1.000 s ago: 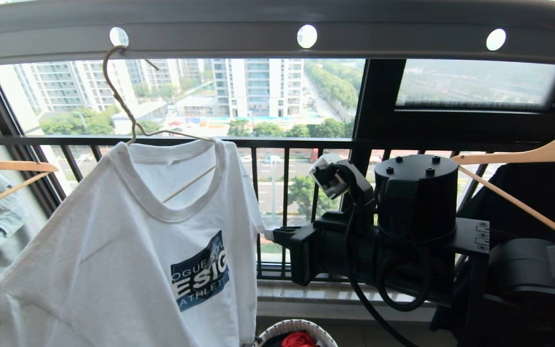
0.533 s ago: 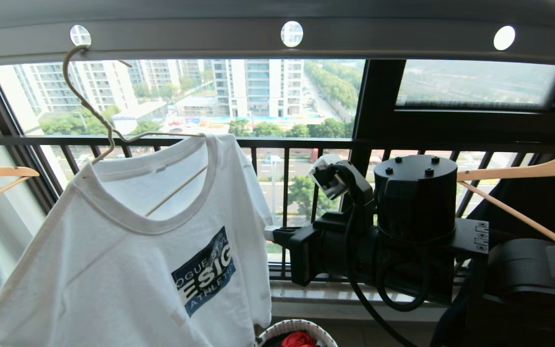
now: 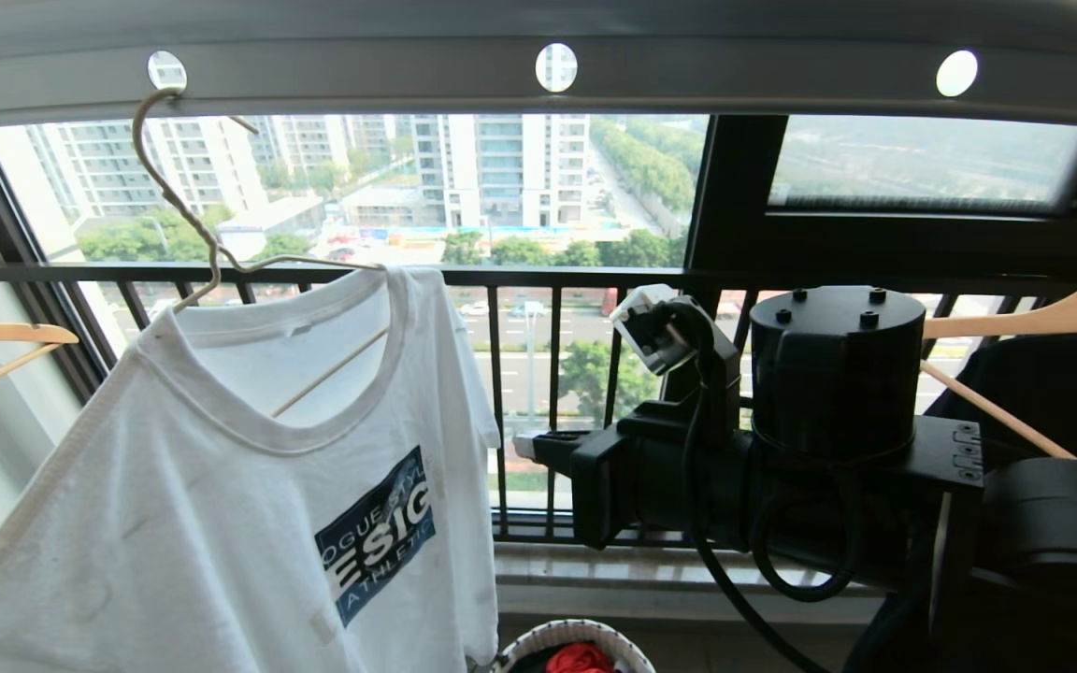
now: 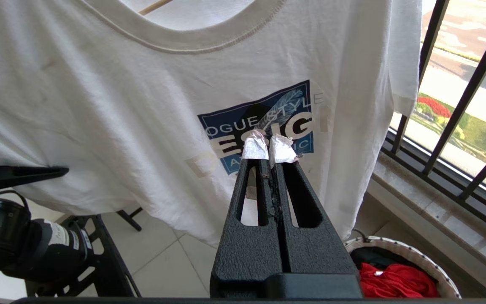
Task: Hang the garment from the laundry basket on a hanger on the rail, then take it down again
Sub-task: Take the clothes off the clothes rack
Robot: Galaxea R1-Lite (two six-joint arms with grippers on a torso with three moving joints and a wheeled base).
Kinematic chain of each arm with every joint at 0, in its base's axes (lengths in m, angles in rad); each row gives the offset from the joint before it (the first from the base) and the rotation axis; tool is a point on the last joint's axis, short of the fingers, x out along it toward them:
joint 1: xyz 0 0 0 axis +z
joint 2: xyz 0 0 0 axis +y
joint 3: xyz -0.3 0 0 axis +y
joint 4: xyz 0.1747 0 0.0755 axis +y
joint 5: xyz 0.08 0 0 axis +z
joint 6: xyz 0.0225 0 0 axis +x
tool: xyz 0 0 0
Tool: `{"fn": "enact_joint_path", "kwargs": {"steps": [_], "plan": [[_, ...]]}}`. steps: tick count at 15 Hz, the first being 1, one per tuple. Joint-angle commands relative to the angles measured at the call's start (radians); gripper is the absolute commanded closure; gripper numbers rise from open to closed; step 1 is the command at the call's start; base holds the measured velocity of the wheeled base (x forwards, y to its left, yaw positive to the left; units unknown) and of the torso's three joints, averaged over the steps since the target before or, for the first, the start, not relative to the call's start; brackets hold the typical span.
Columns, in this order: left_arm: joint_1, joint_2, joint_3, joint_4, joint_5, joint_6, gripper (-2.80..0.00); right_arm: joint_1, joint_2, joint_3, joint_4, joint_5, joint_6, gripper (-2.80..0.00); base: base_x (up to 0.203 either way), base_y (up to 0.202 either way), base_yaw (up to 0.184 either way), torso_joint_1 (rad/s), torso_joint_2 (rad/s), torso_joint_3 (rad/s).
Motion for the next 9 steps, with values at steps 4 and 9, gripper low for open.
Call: {"fn": "enact_joint_path", "kwargs": {"steps": [4,9], "plan": [[0.001,-0.006,-0.015,0.001,-0.001,-0.022,0.00,0.042,-0.015,-0.119,-0.018,0.028,-0.002,0.00,0.000,0.000,0.000,0.000,0.00,0.000],[0.001,0.000,-0.040,-0.004,-0.001,-0.020,0.00,0.115,0.138,-0.354,0.032,0.022,-0.005,0.00,0.000,0.000,0.000,0.000,0.00,0.000]]}}
